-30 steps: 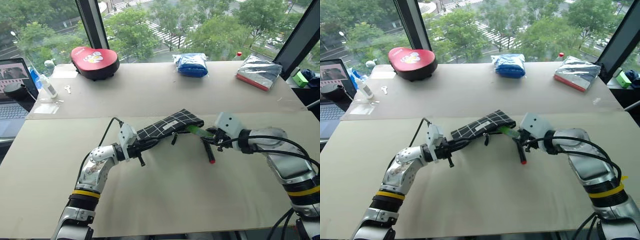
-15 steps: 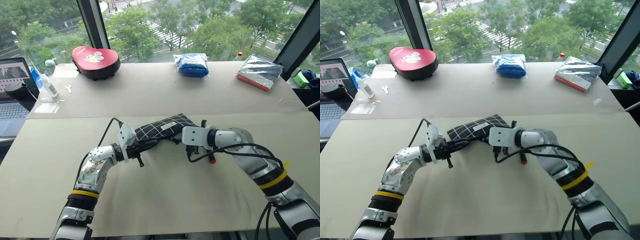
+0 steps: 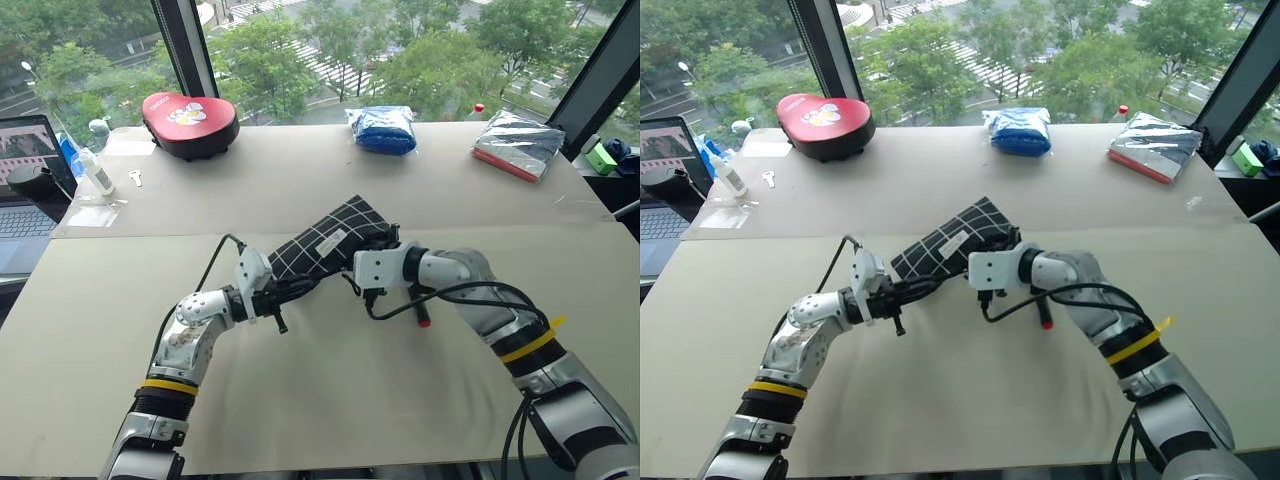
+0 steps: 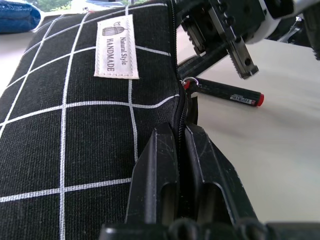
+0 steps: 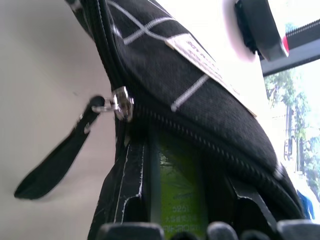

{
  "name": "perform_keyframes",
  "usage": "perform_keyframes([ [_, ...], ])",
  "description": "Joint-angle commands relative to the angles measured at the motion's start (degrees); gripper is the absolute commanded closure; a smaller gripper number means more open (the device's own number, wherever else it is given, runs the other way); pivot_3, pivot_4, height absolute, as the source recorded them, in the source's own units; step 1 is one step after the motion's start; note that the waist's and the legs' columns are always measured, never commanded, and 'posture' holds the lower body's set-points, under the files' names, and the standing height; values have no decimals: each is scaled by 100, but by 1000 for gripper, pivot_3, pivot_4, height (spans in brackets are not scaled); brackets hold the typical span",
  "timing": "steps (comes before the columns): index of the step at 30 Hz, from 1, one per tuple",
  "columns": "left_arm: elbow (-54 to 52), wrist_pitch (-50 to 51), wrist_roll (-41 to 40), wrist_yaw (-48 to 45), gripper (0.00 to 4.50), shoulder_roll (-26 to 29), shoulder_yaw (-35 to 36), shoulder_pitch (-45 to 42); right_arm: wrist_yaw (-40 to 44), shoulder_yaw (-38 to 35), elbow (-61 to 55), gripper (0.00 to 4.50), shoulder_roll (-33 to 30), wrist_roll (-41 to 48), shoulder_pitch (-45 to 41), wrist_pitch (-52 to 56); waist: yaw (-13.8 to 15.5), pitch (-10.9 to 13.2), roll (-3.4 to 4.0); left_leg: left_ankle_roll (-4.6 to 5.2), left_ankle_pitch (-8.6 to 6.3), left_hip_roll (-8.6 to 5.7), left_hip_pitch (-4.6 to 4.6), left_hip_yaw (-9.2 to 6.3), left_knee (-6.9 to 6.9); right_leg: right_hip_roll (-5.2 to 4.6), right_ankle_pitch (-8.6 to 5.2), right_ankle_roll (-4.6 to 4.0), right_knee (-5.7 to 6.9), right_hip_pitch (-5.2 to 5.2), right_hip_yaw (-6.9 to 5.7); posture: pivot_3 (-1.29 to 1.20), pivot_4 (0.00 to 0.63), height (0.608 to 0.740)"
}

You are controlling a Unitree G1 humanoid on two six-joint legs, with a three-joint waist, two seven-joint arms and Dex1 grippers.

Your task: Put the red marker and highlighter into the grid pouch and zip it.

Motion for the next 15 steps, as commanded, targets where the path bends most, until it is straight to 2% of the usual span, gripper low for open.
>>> perform_keyframes([
  [1,-129,-37,-73,-25,4500,-23,47,-141,86,-369,-209,1678,117,302,-50,272,-2,0,0,0,0,0,0,1,1,0,0,0,0,0,1,0,150,740],
  [3,-136,-34,-72,-32,4500,-24,39,-135,165,-554,-182,893,116,454,-92,375,-2,0,0,0,0,-1,0,2,3,0,2,-4,0,1,3,0,150,740],
  [7,-142,-18,-62,-21,4500,-31,37,-136,429,-1079,-219,893,-14,1026,-116,697,-3,0,0,-1,1,1,1,1,2,2,2,-4,0,0,2,0,150,740],
  [11,-137,-6,-61,2,4500,-27,55,-146,980,-1875,-583,893,-245,2160,-46,1495,8,0,0,-1,1,1,-3,1,2,1,3,-5,-2,-1,3,0,150,740],
  [15,-165,16,-58,51,4500,-17,76,-131,2095,-2914,-1834,893,-1004,4782,794,4282,70,0,0,3,-1,2,-7,-10,1,0,3,-5,-8,4,-4,0,150,740],
])
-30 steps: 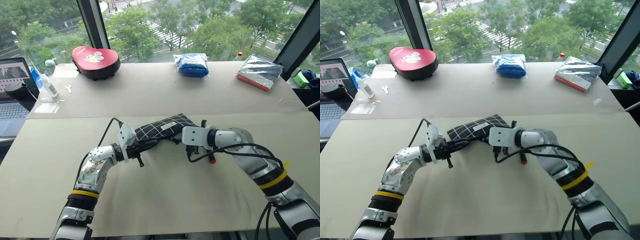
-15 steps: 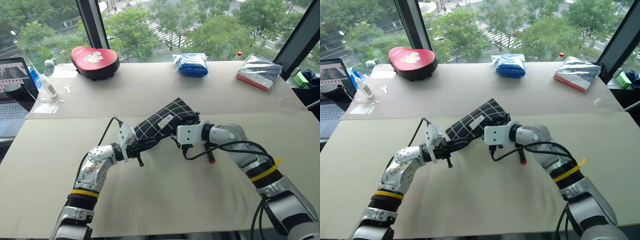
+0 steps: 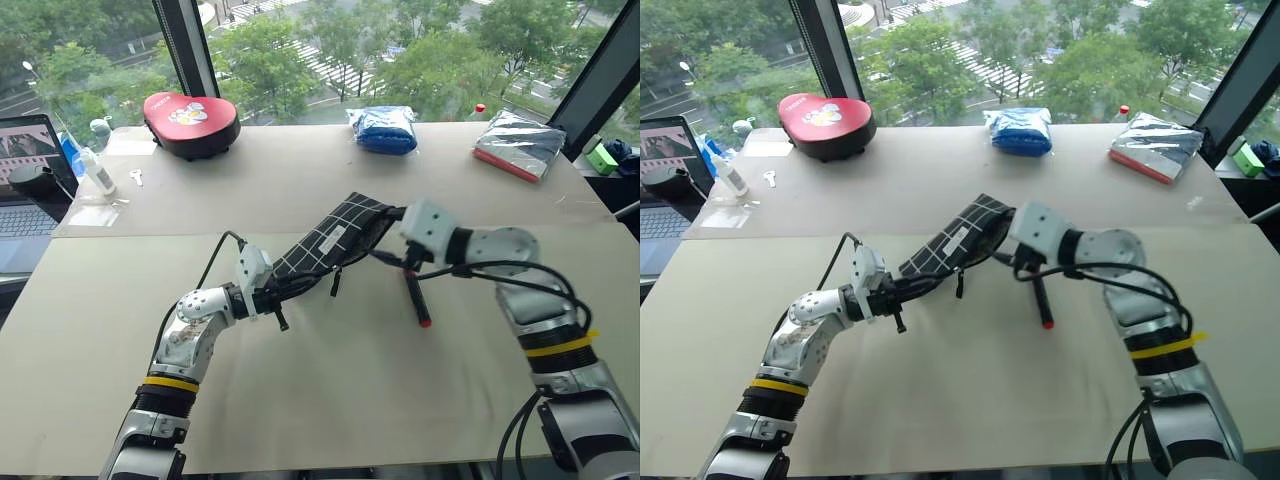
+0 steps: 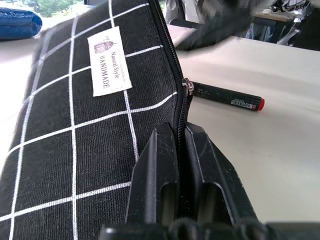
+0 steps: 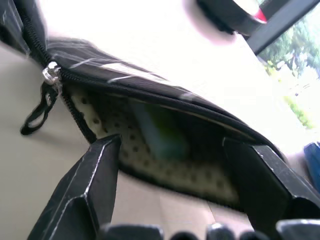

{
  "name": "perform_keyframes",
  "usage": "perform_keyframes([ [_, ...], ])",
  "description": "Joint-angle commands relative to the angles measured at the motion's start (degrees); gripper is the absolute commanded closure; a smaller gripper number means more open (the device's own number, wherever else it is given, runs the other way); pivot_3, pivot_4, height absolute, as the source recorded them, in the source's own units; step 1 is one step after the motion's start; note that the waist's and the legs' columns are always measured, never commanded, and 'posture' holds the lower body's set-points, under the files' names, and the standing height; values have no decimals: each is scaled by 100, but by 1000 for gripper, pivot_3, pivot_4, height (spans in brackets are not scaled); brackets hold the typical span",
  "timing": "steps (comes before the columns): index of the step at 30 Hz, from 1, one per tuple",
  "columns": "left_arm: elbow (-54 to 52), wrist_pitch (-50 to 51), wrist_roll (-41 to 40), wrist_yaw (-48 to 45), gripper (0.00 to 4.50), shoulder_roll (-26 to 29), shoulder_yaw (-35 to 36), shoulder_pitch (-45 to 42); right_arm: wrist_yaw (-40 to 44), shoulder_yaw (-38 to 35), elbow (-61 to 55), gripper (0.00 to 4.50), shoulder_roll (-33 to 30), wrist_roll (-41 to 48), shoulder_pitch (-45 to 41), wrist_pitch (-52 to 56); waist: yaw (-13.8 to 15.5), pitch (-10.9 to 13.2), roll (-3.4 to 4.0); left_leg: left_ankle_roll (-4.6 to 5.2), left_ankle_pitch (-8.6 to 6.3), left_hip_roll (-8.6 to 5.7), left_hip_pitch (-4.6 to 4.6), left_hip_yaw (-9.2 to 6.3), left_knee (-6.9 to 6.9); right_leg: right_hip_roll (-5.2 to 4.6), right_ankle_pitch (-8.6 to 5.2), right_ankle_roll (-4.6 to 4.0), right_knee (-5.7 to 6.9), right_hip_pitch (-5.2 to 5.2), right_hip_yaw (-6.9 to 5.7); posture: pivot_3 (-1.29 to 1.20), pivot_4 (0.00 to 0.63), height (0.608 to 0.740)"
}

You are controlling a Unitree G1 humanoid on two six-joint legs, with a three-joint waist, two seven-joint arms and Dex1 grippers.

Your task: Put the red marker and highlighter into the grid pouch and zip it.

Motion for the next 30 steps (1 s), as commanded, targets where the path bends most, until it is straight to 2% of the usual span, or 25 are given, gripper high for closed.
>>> perform_keyframes([
  [1,-170,22,-59,39,4500,28,78,-45,759,-970,-1121,893,-596,2202,669,2258,22,0,0,3,-2,2,-2,-1,0,0,0,0,-1,1,0,0,150,740],
  [5,-231,54,-74,72,4500,54,106,7,433,-1067,-1568,893,-838,2270,1236,2644,-46,0,0,10,-7,3,-4,8,-1,-5,0,0,-2,-1,9,0,150,740],
  [8,-298,81,-91,87,4500,74,119,62,-131,-1076,-1779,893,-680,2248,1354,3013,-52,0,0,7,-6,4,0,15,-1,-7,0,0,4,-3,12,0,150,740],
  [12,-407,140,-109,107,4500,92,132,145,-1395,-712,-1694,893,-343,1550,1290,3503,-26,0,0,1,-1,6,3,14,3,-5,3,-5,8,0,9,0,150,740],
  [16,-427,175,-109,117,4500,81,131,147,-2006,-392,-1644,893,-285,1092,1274,3771,-13,0,0,-2,1,4,-4,15,9,-8,4,-6,10,-5,10,0,150,740],
  [20,-423,184,-104,119,4500,57,122,129,-2299,-295,-1559,893,-188,882,1280,3791,-21,0,0,-1,1,3,-4,15,10,-7,4,-7,8,-5,8,0,150,740],
  [30,-399,157,-88,155,4500,11,131,106,-2431,-82,-1514,893,-79,631,1513,3772,-26,0,0,0,1,4,-3,15,10,-5,4,-6,8,-3,7,0,150,740],
])
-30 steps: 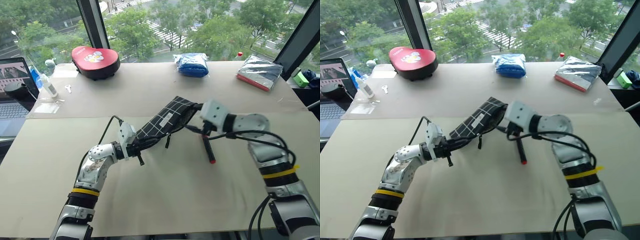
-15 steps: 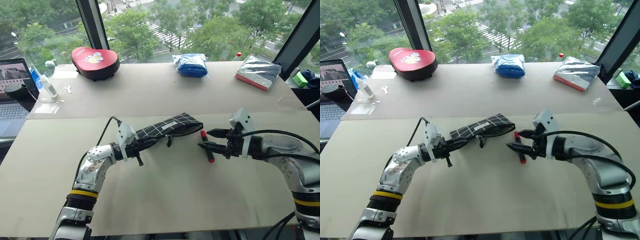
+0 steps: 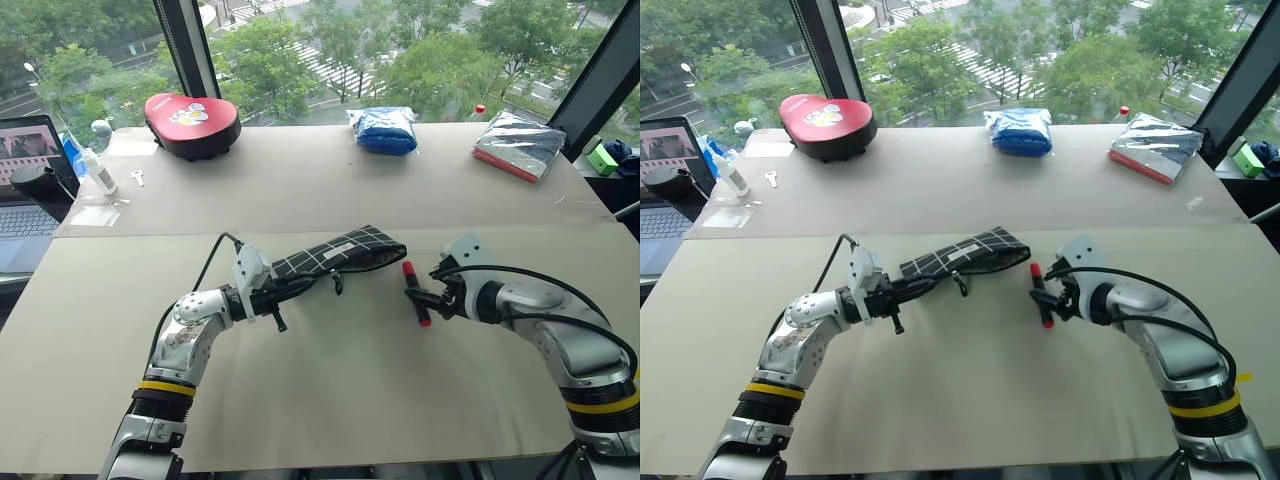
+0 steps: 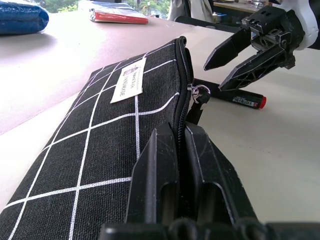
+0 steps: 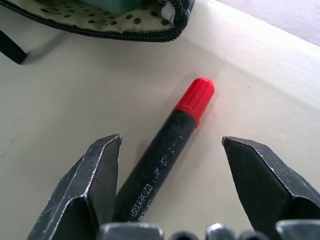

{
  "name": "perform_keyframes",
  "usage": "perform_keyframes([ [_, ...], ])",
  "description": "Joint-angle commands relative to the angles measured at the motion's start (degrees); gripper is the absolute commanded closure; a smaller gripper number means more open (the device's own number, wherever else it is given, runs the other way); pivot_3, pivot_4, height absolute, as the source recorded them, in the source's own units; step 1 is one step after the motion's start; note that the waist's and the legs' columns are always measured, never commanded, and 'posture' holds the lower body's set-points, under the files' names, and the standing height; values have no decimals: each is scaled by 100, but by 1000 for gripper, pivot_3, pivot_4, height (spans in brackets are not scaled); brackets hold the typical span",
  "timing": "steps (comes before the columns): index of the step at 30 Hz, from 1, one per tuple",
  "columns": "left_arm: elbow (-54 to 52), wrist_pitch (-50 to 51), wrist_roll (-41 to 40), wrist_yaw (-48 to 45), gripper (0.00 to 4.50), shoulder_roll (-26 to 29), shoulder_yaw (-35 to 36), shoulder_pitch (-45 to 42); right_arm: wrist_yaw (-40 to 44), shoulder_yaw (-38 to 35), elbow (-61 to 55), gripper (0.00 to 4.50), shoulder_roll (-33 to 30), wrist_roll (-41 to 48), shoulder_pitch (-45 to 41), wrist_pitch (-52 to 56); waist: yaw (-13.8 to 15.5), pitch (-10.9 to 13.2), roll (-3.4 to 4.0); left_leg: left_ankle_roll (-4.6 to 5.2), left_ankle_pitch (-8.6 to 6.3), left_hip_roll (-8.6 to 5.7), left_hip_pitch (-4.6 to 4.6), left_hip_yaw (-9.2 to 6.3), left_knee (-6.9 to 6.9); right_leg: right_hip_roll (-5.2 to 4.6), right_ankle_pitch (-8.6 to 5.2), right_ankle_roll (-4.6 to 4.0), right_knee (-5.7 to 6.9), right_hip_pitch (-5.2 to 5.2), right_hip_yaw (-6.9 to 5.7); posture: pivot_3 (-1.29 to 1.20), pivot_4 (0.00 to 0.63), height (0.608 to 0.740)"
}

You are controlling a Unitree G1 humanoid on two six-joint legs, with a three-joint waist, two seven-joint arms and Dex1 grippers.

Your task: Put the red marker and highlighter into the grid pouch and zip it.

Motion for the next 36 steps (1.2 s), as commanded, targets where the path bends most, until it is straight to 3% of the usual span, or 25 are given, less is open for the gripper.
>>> perform_keyframes([
  [1,-180,-58,-84,49,4500,-33,70,-45,-81,46,5,893,52,-101,106,-1,0,0,0,0,0,0,0,0,0,0,0,0,0,0,0,0,150,740],
  [3,-181,-66,-83,67,4500,-40,77,-49,-152,-14,170,893,147,-116,197,-9,-1,0,0,0,0,0,0,0,0,0,0,0,0,0,0,0,150,740],
  [4,-186,-68,-81,77,4500,-43,77,-47,-207,-84,249,1405,219,-115,227,-35,-2,0,0,0,0,0,2,1,0,0,0,0,0,2,1,0,150,740],
  [12,-195,-87,-79,119,4500,-32,96,-33,-242,-250,553,3983,255,-195,429,-353,15,-1,0,0,-1,0,19,0,0,1,0,0,0,17,-1,0,150,740],
  [21,-161,-84,-81,73,4500,-19,82,-74,-503,-732,851,3992,400,-253,24,-959,11,0,0,0,0,0,21,1,1,1,0,0,-1,21,0,0,150,740],
  [26,-115,-89,-78,15,4500,3,74,-118,596,-1316,283,3992,-7,296,-383,-2011,-11,2,3,-1,1,0,8,3,0,3,0,0,3,2,3,0,150,740],
  [31,-81,-112,-63,-11,4500,-18,63,-126,1625,-596,-332,3992,-898,-217,115,-2885,-4,1,1,1,-2,4,13,-1,-8,8,0,1,-4,8,-7,0,150,740],
  [36,-88,-127,-53,-27,4500,-49,36,-111,1916,62,-286,3992,-1279,-1153,237,-3994,-4,2,1,3,-2,0,9,5,0,1,-1,1,-3,7,-2,0,150,740],
])
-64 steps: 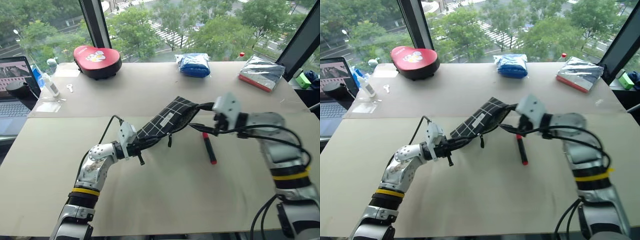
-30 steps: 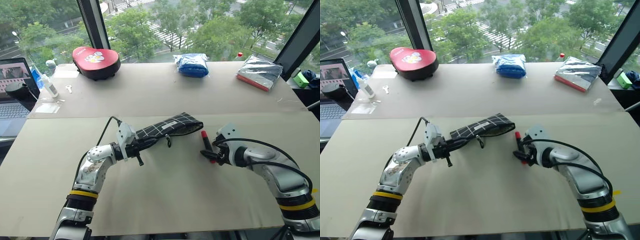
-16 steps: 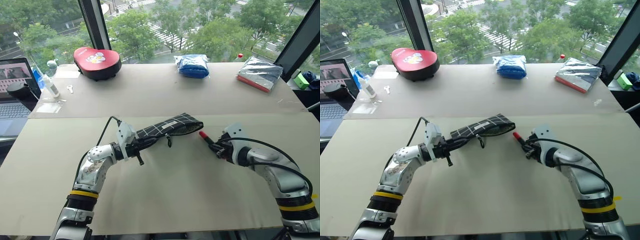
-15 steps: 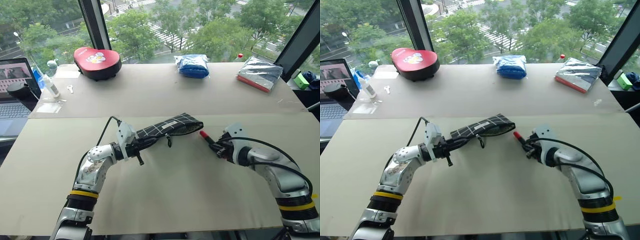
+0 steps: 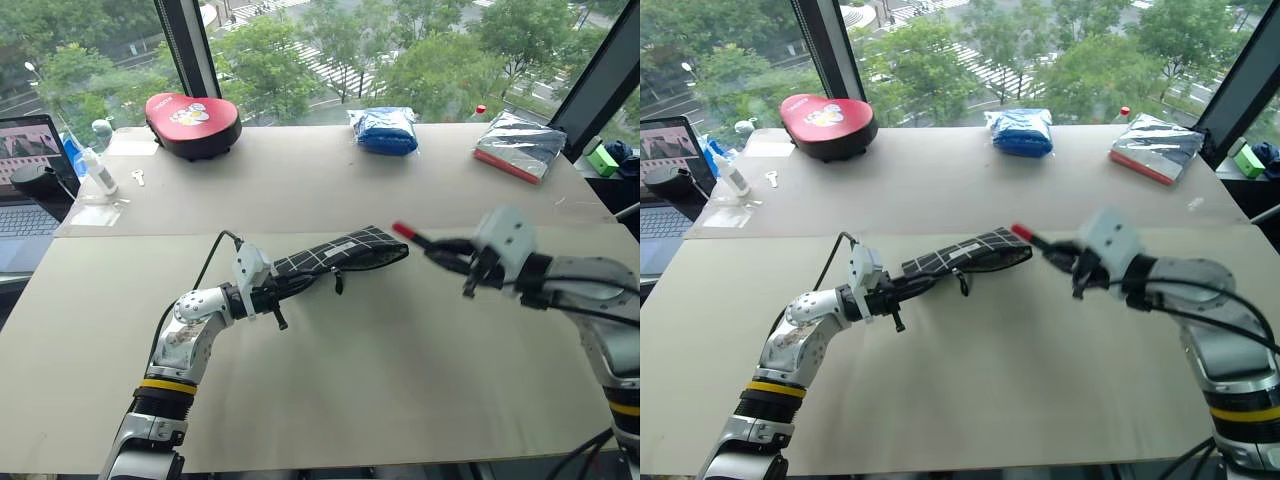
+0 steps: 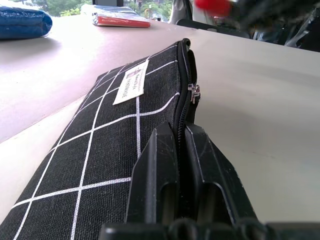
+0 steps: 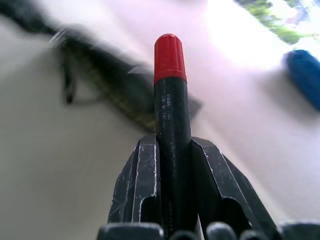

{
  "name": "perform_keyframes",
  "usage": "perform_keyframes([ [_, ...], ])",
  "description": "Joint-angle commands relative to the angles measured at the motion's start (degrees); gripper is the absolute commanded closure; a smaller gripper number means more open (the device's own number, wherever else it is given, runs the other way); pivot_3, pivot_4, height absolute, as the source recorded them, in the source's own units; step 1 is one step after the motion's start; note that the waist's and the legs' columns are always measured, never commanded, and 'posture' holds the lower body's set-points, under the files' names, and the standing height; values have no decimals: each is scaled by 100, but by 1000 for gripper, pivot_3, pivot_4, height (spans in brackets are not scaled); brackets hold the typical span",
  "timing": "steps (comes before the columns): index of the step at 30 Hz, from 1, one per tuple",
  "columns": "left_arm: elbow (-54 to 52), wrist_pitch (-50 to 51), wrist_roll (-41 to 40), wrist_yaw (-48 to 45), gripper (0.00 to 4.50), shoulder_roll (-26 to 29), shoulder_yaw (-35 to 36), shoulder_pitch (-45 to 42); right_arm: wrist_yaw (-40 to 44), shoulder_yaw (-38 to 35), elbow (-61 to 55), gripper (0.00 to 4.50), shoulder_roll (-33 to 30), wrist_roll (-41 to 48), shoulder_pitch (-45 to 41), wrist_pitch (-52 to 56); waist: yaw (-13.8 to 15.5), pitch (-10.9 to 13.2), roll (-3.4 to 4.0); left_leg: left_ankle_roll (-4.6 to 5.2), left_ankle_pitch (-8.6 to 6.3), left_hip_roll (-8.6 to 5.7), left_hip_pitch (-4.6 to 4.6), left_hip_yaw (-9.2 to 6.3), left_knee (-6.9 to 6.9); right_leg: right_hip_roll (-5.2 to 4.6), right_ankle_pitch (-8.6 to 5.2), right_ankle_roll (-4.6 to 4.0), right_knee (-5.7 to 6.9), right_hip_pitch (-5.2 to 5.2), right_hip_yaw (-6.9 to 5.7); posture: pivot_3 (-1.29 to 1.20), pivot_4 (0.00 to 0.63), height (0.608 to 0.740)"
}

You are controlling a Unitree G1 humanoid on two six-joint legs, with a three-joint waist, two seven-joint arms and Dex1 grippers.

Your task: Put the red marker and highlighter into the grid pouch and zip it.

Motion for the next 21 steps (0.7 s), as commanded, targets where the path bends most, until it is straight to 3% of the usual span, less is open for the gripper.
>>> perform_keyframes([
  [1,-96,-119,-56,-39,4500,-24,19,-61,79,161,-1,3992,-182,-594,-117,-764,-2,0,0,-1,0,0,1,1,0,0,0,0,0,0,-1,0,150,740],
  [7,-63,-131,-51,-63,4500,-28,31,-79,-59,522,743,3992,-81,-1390,-335,-1460,-1,0,0,-3,2,1,5,4,0,1,0,0,3,0,-1,0,150,740],
  [21,-6,-164,-42,-79,4500,-16,31,-121,287,350,721,3992,100,-1108,-837,-1275,8,0,0,-3,1,2,1,4,0,1,0,-1,0,-1,0,0,150,740],
])
